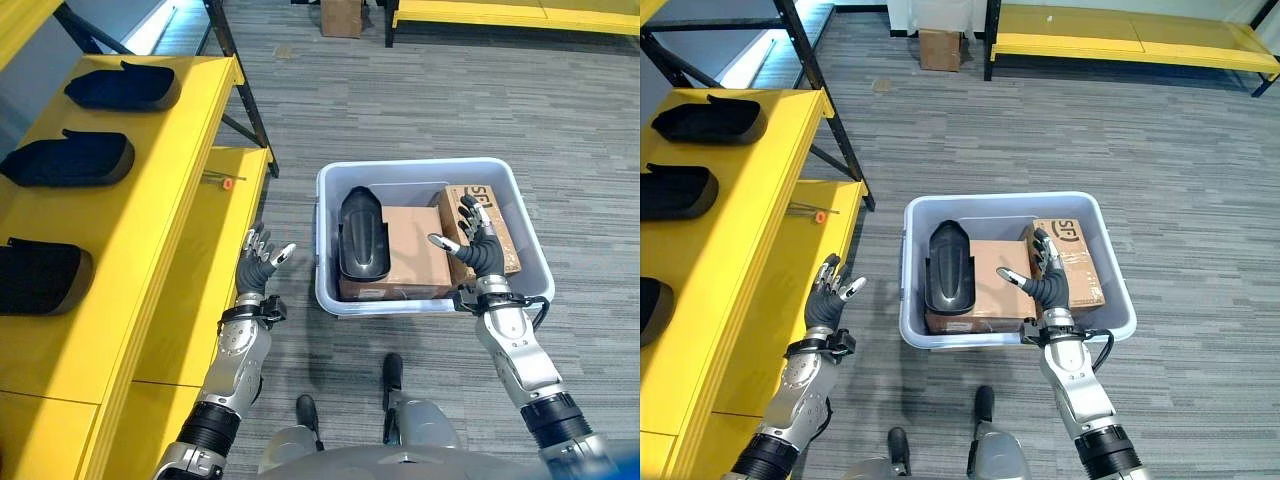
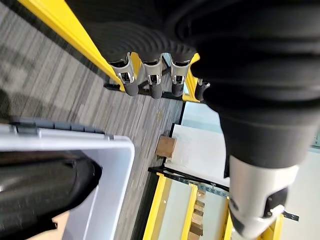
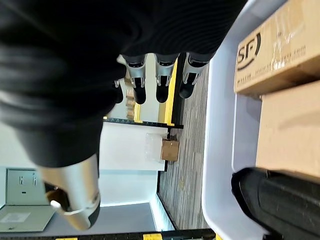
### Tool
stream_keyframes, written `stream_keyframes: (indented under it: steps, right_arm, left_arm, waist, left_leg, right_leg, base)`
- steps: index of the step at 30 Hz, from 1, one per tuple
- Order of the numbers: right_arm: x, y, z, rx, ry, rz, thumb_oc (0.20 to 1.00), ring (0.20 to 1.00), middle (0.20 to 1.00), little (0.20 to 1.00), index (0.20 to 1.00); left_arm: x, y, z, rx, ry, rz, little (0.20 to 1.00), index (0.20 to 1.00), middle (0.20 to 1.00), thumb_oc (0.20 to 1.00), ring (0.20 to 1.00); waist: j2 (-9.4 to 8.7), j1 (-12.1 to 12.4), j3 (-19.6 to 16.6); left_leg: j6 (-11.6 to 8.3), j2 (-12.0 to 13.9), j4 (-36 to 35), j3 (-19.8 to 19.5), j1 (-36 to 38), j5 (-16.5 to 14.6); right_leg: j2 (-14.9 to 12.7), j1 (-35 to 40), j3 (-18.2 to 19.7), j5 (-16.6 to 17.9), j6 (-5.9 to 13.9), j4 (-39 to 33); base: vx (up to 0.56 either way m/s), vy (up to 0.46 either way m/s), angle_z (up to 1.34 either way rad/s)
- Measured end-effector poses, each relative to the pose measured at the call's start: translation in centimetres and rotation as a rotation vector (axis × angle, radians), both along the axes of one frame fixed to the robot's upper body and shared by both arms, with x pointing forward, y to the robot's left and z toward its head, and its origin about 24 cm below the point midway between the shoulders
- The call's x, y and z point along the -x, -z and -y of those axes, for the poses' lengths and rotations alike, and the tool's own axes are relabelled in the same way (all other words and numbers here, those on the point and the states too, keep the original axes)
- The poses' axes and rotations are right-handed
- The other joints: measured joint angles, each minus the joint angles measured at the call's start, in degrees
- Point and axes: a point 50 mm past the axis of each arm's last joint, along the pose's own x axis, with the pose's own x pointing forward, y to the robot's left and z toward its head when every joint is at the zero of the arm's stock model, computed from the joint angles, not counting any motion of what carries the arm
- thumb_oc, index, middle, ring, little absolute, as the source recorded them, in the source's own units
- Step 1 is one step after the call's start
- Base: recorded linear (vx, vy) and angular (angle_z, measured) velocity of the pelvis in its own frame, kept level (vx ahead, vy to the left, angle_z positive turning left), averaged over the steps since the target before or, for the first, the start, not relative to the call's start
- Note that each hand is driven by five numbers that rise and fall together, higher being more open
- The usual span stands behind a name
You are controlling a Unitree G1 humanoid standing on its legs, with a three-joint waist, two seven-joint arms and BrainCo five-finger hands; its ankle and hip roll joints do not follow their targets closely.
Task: Move parts from the plastic box to the shelf.
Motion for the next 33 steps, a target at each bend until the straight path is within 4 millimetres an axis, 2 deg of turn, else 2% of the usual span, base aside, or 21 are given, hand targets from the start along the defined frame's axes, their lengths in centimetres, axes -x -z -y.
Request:
stream_keyframes:
  steps: [1,2,3,4,5,6,7,9,10,11,12,13,15,17,18,19,21,24,27,31,33]
  right_arm:
    - [0.0,0.0,0.0,0.000,0.000,0.001,1.000,1.000,1.000,1.000,1.000]
    - [0.0,-0.1,0.0,0.001,0.003,0.005,1.000,1.000,1.000,1.000,1.000]
    - [0.0,0.0,0.1,0.002,0.005,0.006,1.000,1.000,1.000,1.000,1.000]
    - [-0.1,0.0,0.3,-0.007,0.031,0.007,1.000,1.000,1.000,1.000,1.000]
    - [-0.1,0.1,0.4,-0.010,0.047,0.004,1.000,1.000,1.000,1.000,1.000]
    - [-0.1,0.2,0.7,-0.020,0.074,0.001,1.000,1.000,1.000,1.000,1.000]
    - [-0.1,0.4,1.6,-0.015,0.118,-0.008,1.000,1.000,1.000,1.000,1.000]
    - [0.1,0.4,1.7,-0.015,0.128,-0.006,1.000,1.000,1.000,1.000,1.000]
    - [0.3,0.3,2.0,-0.004,0.123,0.003,1.000,1.000,1.000,1.000,1.000]
    - [0.4,0.6,1.4,-0.025,0.113,-0.007,1.000,1.000,1.000,1.000,1.000]
    - [0.5,0.7,0.8,-0.023,0.079,-0.008,1.000,1.000,1.000,1.000,1.000]
    - [0.4,0.8,-0.3,-0.035,0.038,-0.014,1.000,1.000,1.000,1.000,1.000]
    - [0.6,0.9,-1.9,-0.063,-0.015,-0.015,1.000,1.000,1.000,1.000,1.000]
    - [0.4,0.5,-1.8,-0.062,-0.013,0.001,1.000,1.000,1.000,1.000,1.000]
    - [0.2,0.2,-1.7,-0.060,-0.011,0.013,1.000,1.000,1.000,1.000,1.000]
    - [0.2,-1.0,-1.7,-0.053,-0.018,0.063,1.000,1.000,1.000,1.000,1.000]
    - [-0.1,-2.2,-1.9,-0.024,-0.023,0.117,1.000,1.000,1.000,1.000,1.000]
    - [-1.4,-4.3,-2.6,-0.014,-0.040,0.194,1.000,1.000,1.000,1.000,1.000]
    - [-1.7,-5.3,-2.1,0.029,-0.023,0.241,1.000,1.000,1.000,1.000,1.000]
    - [-1.4,-4.9,-1.4,0.058,0.017,0.239,1.000,1.000,1.000,1.000,1.000]
    - [-1.2,-4.6,-1.3,0.054,0.026,0.234,1.000,1.000,1.000,1.000,1.000]
  left_arm:
    - [0.0,0.0,0.1,0.002,0.001,0.002,1.000,1.000,1.000,1.000,1.000]
    - [0.0,0.0,0.1,0.004,0.002,0.001,1.000,1.000,1.000,1.000,1.000]
    - [0.1,0.2,0.2,0.005,0.003,-0.005,1.000,1.000,1.000,1.000,1.000]
    - [-0.5,-0.2,0.1,0.005,0.002,0.008,1.000,1.000,1.000,1.000,1.000]
    - [-0.7,-0.2,0.2,0.005,0.003,0.004,1.000,1.000,1.000,1.000,1.000]
    - [-0.8,0.0,0.2,0.004,0.001,-0.002,1.000,1.000,1.000,1.000,1.000]
    - [-0.7,0.3,0.2,0.004,-0.002,-0.019,1.000,1.000,1.000,1.000,1.000]
    - [-0.7,0.4,0.3,0.008,0.001,-0.023,1.000,1.000,1.000,1.000,1.000]
    - [-0.2,0.8,0.5,0.010,0.013,-0.032,1.000,1.000,1.000,1.000,1.000]
    - [0.1,1.1,0.3,-0.002,0.016,-0.044,1.000,1.000,1.000,1.000,1.000]
    - [-0.7,0.1,0.3,-0.013,0.023,-0.006,1.000,1.000,1.000,1.000,1.000]
    - [-1.5,-0.9,0.1,-0.029,0.025,0.028,1.000,1.000,1.000,1.000,1.000]
    - [-1.9,-2.0,-1.0,-0.060,-0.002,0.065,1.000,1.000,1.000,1.000,1.000]
    - [-2.6,-3.8,-1.6,-0.098,-0.019,0.126,1.000,1.000,1.000,1.000,1.000]
    - [-2.8,-3.9,-1.2,-0.097,-0.011,0.131,1.000,1.000,1.000,1.000,1.000]
    - [-3.2,-5.6,-0.5,-0.121,0.001,0.201,1.000,1.000,1.000,1.000,1.000]
    - [-4.5,-8.9,0.5,-0.117,0.009,0.327,1.000,1.000,1.000,1.000,1.000]
    - [-5.7,-12.3,3.3,-0.129,0.063,0.454,1.000,1.000,1.000,1.000,1.000]
    - [-5.8,-13.7,5.2,-0.093,0.075,0.516,1.000,1.000,1.000,1.000,1.000]
    - [-5.8,-13.2,8.2,-0.105,0.140,0.502,1.000,1.000,1.000,1.000,1.000]
    - [-6.0,-12.8,8.3,-0.101,0.123,0.479,1.000,1.000,1.000,1.000,1.000]
  waist:
    - [-0.23,0.2,0.0]
    - [-0.62,1.0,0.3]
    - [-1.10,1.8,0.6]
    - [-1.55,1.2,0.8]
    - [-1.36,1.0,0.9]
    - [-1.36,1.2,1.0]
    - [-0.69,0.3,1.4]
    - [1.88,0.0,1.5]
    - [3.83,0.2,1.0]
    - [4.27,0.2,0.7]
    - [3.43,0.4,0.9]
    - [2.47,1.2,1.3]
    - [1.41,1.7,1.5]
    - [-2.19,1.2,1.8]
    - [-2.70,0.2,1.9]
    - [-3.21,-0.3,2.4]
    - [-3.55,-2.0,5.0]
    - [-1.51,-4.1,8.4]
    - [1.14,-4.6,9.9]
    - [1.73,-4.9,11.8]
    - [1.74,-5.2,11.9]
  left_leg:
    - [-0.18,0.1,6.1,-1.1,-3.3,0.0]
    - [-1.28,-0.5,14.7,-4.9,-7.9,0.1]
    - [-2.48,0.1,19.7,-9.5,-11.3,0.1]
    - [-3.74,6.0,7.9,-10.1,-11.8,0.5]
    - [-4.64,10.2,-1.5,-9.7,-11.0,1.7]
    - [-5.96,13.1,-8.0,-10.4,-10.1,2.9]
    - [-6.56,14.2,-11.0,-9.2,-10.1,4.6]
    - [-6.10,11.4,-9.5,-6.1,-8.6,5.7]
    - [-3.83,6.8,-6.8,-6.7,-7.3,5.0]
    - [-2.30,2.8,-8.0,-6.0,-5.5,4.8]
    - [0.02,-1.2,-8.3,-2.8,-5.9,5.3]
    - [1.65,-4.2,-8.1,-1.6,-6.2,4.6]
    - [2.95,-5.5,-8.1,0.0,-6.2,3.6]
    - [2.87,-5.3,-8.2,0.9,-6.4,3.2]
    - [2.86,-5.3,-8.3,1.0,-6.5,3.2]
    - [2.71,-4.7,-8.3,1.7,-7.9,3.2]
    - [1.03,-2.5,-8.7,2.5,-9.3,4.4]
    - [-1.02,1.4,-11.6,5.0,-9.9,6.9]
    - [-1.15,3.4,-11.6,6.6,-10.4,7.0]
    - [-1.25,3.8,-11.6,7.2,-11.4,7.1]
    - [-1.29,3.8,-11.6,7.3,-11.6,7.1]
  right_leg:
    - [-0.3,0.0,0.1,-0.3,-0.42,0.0]
    - [-0.6,0.2,0.3,-0.6,-2.28,0.0]
    - [-0.6,0.2,0.7,-0.7,-2.72,0.0]
    - [0.1,0.1,-0.8,-1.3,-2.97,-0.1]
    - [1.1,0.0,-0.2,-1.3,-2.96,0.0]
    - [1.9,-0.1,0.4,-1.4,-3.00,0.0]
    - [1.7,0.2,1.0,-1.6,-2.30,0.0]
    - [1.2,1.5,1.9,-1.7,-0.73,0.0]
    - [-0.5,1.8,3.5,-1.9,0.17,0.0]
    - [-3.3,1.6,4.8,-1.5,1.76,0.2]
    - [-8.2,-0.3,5.1,-0.7,3.41,1.4]
    - [-11.1,-1.2,5.8,0.7,4.38,1.7]
    - [-12.6,-2.5,7.9,3.2,5.84,2.0]
    - [-12.4,-2.7,8.1,3.8,7.13,0.8]
    - [-12.3,-2.5,8.1,3.7,7.36,0.1]
    - [-11.8,-4.3,8.2,2.7,8.59,0.1]
    - [-9.6,-6.5,8.2,1.4,8.06,0.1]
    - [-5.2,-10.2,10.1,2.1,6.40,0.1]
    - [-3.1,-12.0,11.6,2.3,5.95,0.1]
    - [-2.6,-13.5,12.3,2.6,5.50,0.1]
    - [-2.6,-13.7,12.4,2.6,5.45,0.1]
  base:
    - [0.06,-0.029,0.10]
    - [0.13,0.044,-0.08]
    - [0.27,0.223,0.02]
    - [0.26,0.251,-0.01]
    - [0.27,0.312,-0.05]
    - [0.21,0.234,-0.36]
    - [0.31,0.436,-0.51]
    - [0.26,0.466,-0.51]
    - [0.11,0.328,-0.71]
    - [0.11,0.345,-0.57]
    - [0.08,0.248,-0.25]
    - [0.10,0.210,-0.11]
    - [0.08,0.102,-0.23]
    - [0.04,0.000,-0.20]
    - [0.00,-0.047,-0.23]
    - [0.00,-0.076,-0.33]
    - [-0.02,-0.079,-0.39]
    - [-0.03,-0.067,-0.50]
    - [-0.03,-0.052,-0.39]
    - [-0.03,-0.046,-0.12]
    - [-0.04,-0.026,-0.03]
